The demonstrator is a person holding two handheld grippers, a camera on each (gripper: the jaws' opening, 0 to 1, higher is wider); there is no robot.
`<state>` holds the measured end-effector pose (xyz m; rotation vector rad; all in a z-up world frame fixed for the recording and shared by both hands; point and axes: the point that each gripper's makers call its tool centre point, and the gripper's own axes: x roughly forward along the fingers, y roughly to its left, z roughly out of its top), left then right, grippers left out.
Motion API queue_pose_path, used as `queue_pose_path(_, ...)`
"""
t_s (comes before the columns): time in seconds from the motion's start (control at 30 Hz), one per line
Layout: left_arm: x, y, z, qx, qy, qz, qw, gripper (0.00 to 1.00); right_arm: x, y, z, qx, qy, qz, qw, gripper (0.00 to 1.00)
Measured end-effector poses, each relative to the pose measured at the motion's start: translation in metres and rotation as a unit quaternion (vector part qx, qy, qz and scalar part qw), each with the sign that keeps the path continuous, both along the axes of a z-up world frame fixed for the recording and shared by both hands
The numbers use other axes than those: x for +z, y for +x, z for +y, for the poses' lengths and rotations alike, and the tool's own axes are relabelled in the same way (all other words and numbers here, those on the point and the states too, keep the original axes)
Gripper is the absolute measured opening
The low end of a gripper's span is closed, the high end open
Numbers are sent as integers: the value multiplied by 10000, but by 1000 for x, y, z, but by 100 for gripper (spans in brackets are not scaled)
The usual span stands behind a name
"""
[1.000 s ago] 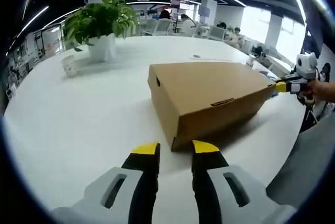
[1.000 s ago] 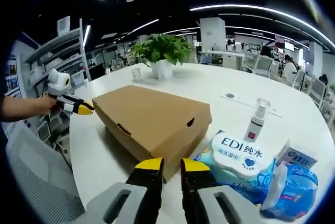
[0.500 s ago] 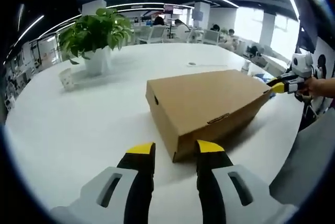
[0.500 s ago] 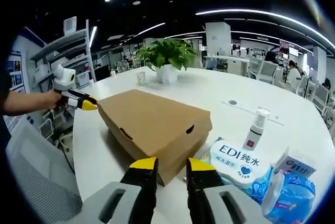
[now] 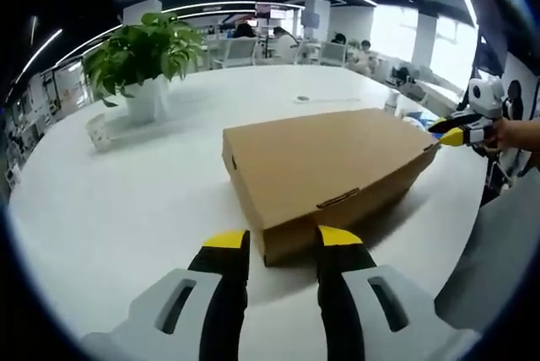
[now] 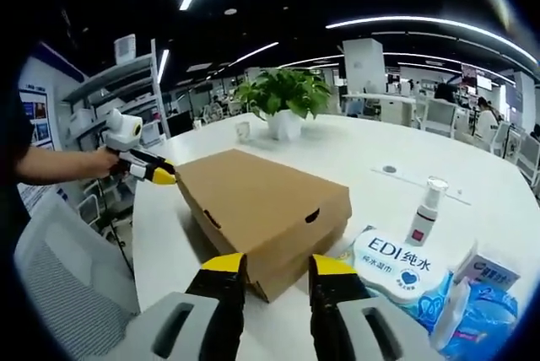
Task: Operate the shoe box by opening the lid, removing the specified soft item, and placing it in the target area until the item is outside and the box remains undamaged.
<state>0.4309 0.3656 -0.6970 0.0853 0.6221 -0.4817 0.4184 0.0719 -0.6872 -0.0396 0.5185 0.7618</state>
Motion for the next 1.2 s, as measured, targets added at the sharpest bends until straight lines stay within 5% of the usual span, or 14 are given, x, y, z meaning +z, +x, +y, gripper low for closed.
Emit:
queue_pose_path(0.2, 0, 1, 0, -35, 37, 24, 10000, 31, 8, -1, 6, 41, 304, -8, 9995, 34)
queue_pose_path(1.2, -6, 6, -5, -225, 149, 63, 9996, 30, -15, 1, 34, 208, -359, -143, 9990, 31)
